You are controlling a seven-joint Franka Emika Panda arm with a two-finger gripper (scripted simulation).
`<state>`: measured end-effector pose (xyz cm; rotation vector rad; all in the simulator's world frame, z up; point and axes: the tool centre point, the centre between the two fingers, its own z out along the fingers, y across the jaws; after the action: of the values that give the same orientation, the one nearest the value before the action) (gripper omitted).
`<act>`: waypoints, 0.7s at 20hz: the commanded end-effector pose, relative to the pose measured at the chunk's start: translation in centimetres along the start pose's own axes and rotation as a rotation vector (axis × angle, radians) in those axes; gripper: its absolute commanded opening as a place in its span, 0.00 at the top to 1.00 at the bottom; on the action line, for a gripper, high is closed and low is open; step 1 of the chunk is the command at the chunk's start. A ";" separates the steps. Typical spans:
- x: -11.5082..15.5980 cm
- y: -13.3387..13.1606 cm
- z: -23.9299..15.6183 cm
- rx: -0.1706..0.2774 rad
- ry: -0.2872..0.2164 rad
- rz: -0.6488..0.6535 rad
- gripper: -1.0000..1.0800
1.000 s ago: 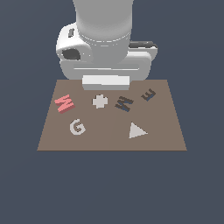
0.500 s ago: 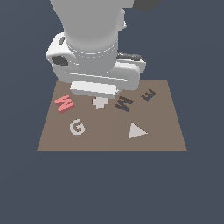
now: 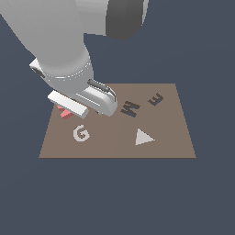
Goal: Insert a designated object into the corresponding slot on a board.
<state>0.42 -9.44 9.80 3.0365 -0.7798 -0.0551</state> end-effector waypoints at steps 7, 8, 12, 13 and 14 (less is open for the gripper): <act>2.1 5.3 3.0 0.013 0.019 0.335 0.04; 2.2 5.8 3.3 0.015 0.020 0.364 0.04; 2.3 7.4 4.2 0.019 0.025 0.457 0.04; 2.3 7.7 4.3 0.020 0.026 0.475 0.04; 2.3 8.0 4.5 0.020 0.027 0.490 0.04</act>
<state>-1.36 -17.16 5.60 2.7815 -1.4558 -0.0074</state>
